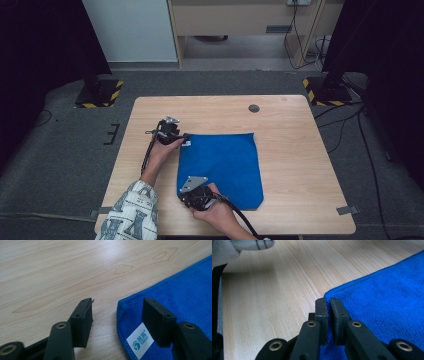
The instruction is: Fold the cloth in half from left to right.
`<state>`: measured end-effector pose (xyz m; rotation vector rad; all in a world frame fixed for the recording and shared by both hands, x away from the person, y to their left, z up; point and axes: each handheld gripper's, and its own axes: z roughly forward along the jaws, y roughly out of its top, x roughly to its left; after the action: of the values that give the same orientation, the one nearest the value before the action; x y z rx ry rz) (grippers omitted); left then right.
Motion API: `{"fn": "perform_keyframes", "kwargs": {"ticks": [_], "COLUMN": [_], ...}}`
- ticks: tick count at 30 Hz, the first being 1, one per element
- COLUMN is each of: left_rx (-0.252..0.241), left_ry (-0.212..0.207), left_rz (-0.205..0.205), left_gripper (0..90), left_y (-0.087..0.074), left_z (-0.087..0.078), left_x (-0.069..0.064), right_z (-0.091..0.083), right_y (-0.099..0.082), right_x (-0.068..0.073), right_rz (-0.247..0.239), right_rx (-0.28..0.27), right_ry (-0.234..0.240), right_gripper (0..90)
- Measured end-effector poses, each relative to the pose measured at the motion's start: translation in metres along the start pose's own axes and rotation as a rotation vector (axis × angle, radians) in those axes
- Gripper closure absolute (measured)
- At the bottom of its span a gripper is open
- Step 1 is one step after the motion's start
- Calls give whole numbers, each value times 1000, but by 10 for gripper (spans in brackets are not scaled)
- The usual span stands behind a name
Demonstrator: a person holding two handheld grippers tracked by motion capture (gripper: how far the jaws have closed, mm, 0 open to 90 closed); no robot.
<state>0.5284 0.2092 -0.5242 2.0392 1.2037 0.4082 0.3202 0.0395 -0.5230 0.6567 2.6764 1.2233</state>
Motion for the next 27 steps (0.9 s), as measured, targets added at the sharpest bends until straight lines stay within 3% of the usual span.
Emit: {"fn": "perform_keyframes", "kwargs": {"ticks": [2,3,5,6,7,10,20,27], "left_rx": [6,3,12,17,16,-7,-58,-68], "left_ry": [-16,-41,-51,-49,-46,-56,-41,-33], "left_rz": [-12,-13,15,31,33,23,6,33], "left_gripper": [582,582,709,709,799,856,880,881], "left_y": [-1,-2,-2,-1,-1,1,11,26], "left_z": [2,3,5,4,4,0,-17,-31], "left_x": [1,0,-3,-4,-5,-6,-7,-11], "right_z": [-1,-1,-3,-3,-4,-5,-13,-21], "right_y": [0,1,1,1,1,1,5,12], "right_x": [1,1,0,0,0,0,2,5], "right_rz": [-4,-4,-1,-1,7,4,0,6], "right_rx": [-2,-3,-6,-6,-10,-12,-32,-53], "right_ry": [2,3,1,1,1,1,-6,-14], "right_gripper": [849,848,848,848,848,849,861,863]}}
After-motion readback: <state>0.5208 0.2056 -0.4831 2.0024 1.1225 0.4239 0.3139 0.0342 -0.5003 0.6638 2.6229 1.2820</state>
